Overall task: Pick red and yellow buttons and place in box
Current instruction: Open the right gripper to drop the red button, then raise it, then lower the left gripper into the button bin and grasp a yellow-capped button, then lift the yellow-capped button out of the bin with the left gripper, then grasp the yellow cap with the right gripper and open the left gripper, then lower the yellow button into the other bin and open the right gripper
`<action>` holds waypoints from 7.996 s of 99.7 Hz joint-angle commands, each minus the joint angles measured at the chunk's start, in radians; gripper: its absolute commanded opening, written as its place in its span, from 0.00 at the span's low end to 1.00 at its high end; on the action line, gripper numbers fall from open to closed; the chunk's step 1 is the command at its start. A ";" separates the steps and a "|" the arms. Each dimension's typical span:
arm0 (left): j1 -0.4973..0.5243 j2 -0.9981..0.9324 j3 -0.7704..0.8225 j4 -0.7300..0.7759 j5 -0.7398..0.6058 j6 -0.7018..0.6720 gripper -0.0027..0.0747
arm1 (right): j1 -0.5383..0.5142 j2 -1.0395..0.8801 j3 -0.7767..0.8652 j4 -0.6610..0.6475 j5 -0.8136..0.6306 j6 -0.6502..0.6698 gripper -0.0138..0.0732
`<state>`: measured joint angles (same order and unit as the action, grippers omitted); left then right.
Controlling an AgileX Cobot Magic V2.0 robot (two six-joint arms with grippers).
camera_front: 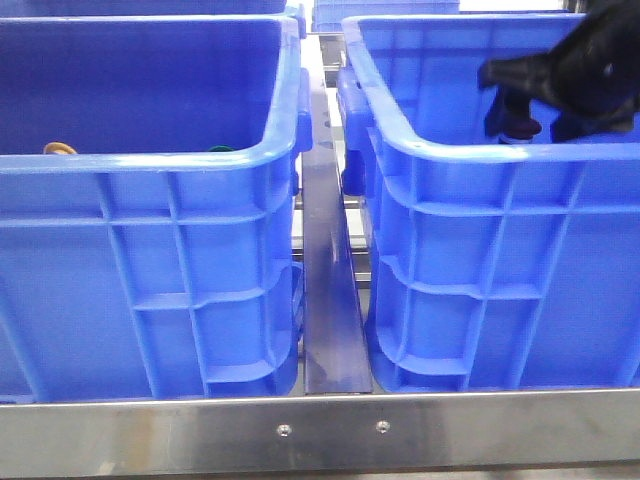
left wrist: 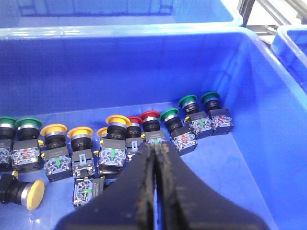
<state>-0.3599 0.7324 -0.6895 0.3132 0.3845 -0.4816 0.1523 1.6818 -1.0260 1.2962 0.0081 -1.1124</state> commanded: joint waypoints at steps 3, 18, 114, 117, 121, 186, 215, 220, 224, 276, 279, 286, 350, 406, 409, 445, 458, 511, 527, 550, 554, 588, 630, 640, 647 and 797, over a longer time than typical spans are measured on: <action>0.001 -0.005 -0.026 0.002 -0.068 -0.006 0.01 | -0.004 -0.128 0.011 0.000 0.005 -0.007 0.78; 0.001 -0.005 -0.026 0.002 -0.068 -0.006 0.01 | -0.004 -0.273 0.115 0.000 -0.025 -0.007 0.78; 0.001 -0.005 -0.026 0.002 -0.068 -0.006 0.23 | -0.004 -1.072 0.469 0.001 0.004 -0.007 0.08; 0.001 -0.005 -0.026 0.002 -0.066 -0.006 0.29 | -0.004 -1.072 0.469 0.001 0.006 -0.007 0.08; 0.001 -0.005 -0.026 0.002 -0.066 -0.006 0.38 | -0.004 -1.072 0.469 0.001 0.013 -0.007 0.08; 0.001 0.456 -0.340 0.090 0.225 -0.006 0.77 | -0.004 -1.071 0.469 0.003 0.035 -0.007 0.08; 0.015 0.707 -0.527 0.096 0.342 0.026 0.77 | -0.004 -1.071 0.469 0.003 0.048 -0.007 0.08; 0.028 0.733 -0.542 0.094 0.344 0.028 0.77 | -0.004 -1.071 0.469 0.003 0.048 -0.007 0.08; 0.039 0.749 -0.551 0.089 0.344 0.038 0.77 | -0.004 -1.071 0.469 0.003 0.048 -0.007 0.08; 0.131 0.887 -0.565 0.005 0.282 0.191 0.77 | -0.004 -1.071 0.469 0.003 0.048 -0.007 0.08; 0.131 0.893 -0.565 0.002 0.274 0.191 0.77 | -0.004 -1.071 0.469 0.003 0.048 -0.007 0.08; 0.131 0.909 -0.565 -0.012 0.254 0.191 0.77 | -0.004 -1.071 0.469 0.003 0.048 -0.007 0.08; 0.131 0.960 -0.565 -0.023 0.223 0.191 0.01 | -0.004 -1.071 0.469 0.003 0.053 -0.007 0.08; 0.028 0.543 -0.484 -0.108 0.281 0.233 0.01 | -0.004 -1.071 0.469 0.004 0.058 -0.007 0.08; 0.008 0.507 -0.473 -0.108 0.279 0.233 0.01 | -0.004 -1.071 0.469 0.004 0.062 -0.007 0.08; -0.334 0.221 -0.344 -0.112 0.213 0.240 0.01 | -0.004 -1.071 0.469 0.004 0.118 -0.007 0.36; -0.440 0.191 -0.338 -0.111 0.209 0.248 0.01 | -0.004 -1.071 0.469 0.019 0.147 -0.007 0.56; -0.553 0.208 -0.338 -0.105 0.183 0.256 0.01 | -0.004 -0.891 0.382 0.360 0.784 -0.014 0.89; -0.553 0.208 -0.338 -0.107 0.181 0.256 0.01 | 0.019 -0.731 0.302 0.403 0.951 -0.025 0.89; -0.553 0.208 -0.338 -0.107 0.181 0.256 0.01 | 0.181 -0.575 0.197 0.416 0.902 -0.084 0.89; -0.553 0.208 -0.338 -0.107 0.181 0.256 0.01 | 0.210 -0.556 0.176 0.416 0.871 -0.092 0.89; -0.553 0.208 -0.338 -0.107 0.181 0.256 0.01 | 0.362 -0.400 0.020 0.416 0.805 -0.100 0.89; -0.553 0.208 -0.338 -0.107 0.181 0.256 0.01 | 0.395 -0.334 -0.019 0.422 0.860 -0.102 0.41; -0.553 0.208 -0.338 -0.107 0.181 0.256 0.09 | 0.395 -0.334 -0.019 0.422 0.856 -0.111 0.39; -0.553 0.208 -0.338 -0.105 0.186 0.256 0.22 | 0.395 -0.334 -0.019 0.422 0.839 -0.117 0.39; -0.070 -0.514 0.104 0.272 0.253 -0.164 0.31 | -0.210 -0.571 0.114 0.148 0.377 -0.168 0.39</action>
<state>-0.4341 0.2323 -0.5746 0.5522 0.6911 -0.6345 -0.0360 1.1430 -0.9215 1.4118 0.5040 -1.2532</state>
